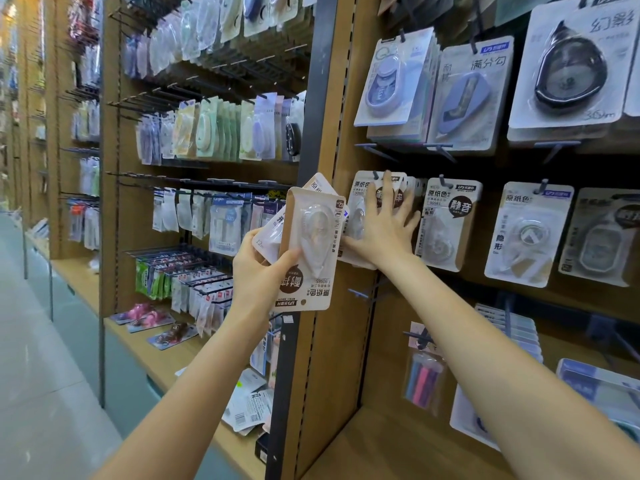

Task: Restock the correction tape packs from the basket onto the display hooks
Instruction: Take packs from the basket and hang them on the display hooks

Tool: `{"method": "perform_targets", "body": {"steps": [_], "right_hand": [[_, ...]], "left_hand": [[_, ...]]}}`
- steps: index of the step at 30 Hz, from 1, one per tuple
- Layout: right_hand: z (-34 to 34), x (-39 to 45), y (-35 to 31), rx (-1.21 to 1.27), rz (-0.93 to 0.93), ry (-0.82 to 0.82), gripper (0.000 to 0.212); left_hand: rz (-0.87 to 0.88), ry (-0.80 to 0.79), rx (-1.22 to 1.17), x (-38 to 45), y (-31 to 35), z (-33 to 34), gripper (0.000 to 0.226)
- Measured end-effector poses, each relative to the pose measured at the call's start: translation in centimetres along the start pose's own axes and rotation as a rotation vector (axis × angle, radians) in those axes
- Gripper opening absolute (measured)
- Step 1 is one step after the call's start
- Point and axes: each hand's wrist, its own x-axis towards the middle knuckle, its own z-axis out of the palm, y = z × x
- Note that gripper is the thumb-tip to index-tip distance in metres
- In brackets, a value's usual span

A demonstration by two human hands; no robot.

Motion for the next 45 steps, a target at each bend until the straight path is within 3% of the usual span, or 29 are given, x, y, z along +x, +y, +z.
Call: {"method": "perform_targets", "body": {"steps": [5,8,11,13,15,17,20,25,28,31,33,35,41,45], "right_hand": [[-1.4,-1.6,1.2,0.111,-0.082,-0.058,0.104],[-2.1,-2.6,1.9,0.152,-0.096,-0.094,0.093],[-3.9,-3.4,2.1,0.4,-0.127,0.155,0.059],[-5.7,-3.9,1.4,0.707,-0.166,0.185,0.048],[-7.2,-4.5,0.4,0.842,-0.258,0.043,0.066],[-7.7,-4.8,-0.3,0.636,-0.436,0.019,0.093],[-8.0,-4.9,-0.1,0.539,-0.532,0.046,0.103],[-8.6,-6.1,1.7,0.77,-0.424,-0.181,0.072],[-8.9,-6.7,4.1,0.884,-0.233,-0.246,0.059],[-9.0,-6.3,6.6,1.082,0.122,-0.026,0.052],[-8.7,-5.7,7.2,1.212,0.367,0.08,0.055],[-7.9,-5.3,6.7,1.309,0.5,0.116,0.055],[-5.4,-4.4,3.0,1.418,0.581,0.246,0.043],[-4.9,-3.9,1.0,1.229,0.483,0.338,0.04]], "left_hand": [[-0.013,0.042,-0.05,0.2,0.6,-0.4,0.026],[-0.021,0.056,-0.069,0.1,1.4,-0.4,0.027],[0.029,0.037,-0.032,-0.1,2.6,-0.7,0.022],[0.055,0.005,-0.005,-0.2,3.5,-0.7,0.021],[0.027,-0.062,-0.002,-0.3,4.2,-0.3,0.022],[0.003,-0.143,0.042,-0.4,4.8,0.4,0.024],[0.023,-0.251,0.141,-0.3,5.4,0.8,0.02],[-0.02,-0.406,0.235,-0.2,5.5,0.2,0.021],[-0.032,-0.303,0.151,0.2,5.3,-0.8,0.019],[0.037,-0.088,0.158,1.1,5.0,-2.3,0.015],[0.101,-0.038,0.177,1.4,5.0,-2.8,0.014],[0.137,-0.036,0.194,1.5,5.0,-2.7,0.014],[0.158,-0.12,0.249,1.4,5.1,-2.0,0.009],[0.18,-0.125,0.254,1.5,5.2,-2.3,0.009]]}}
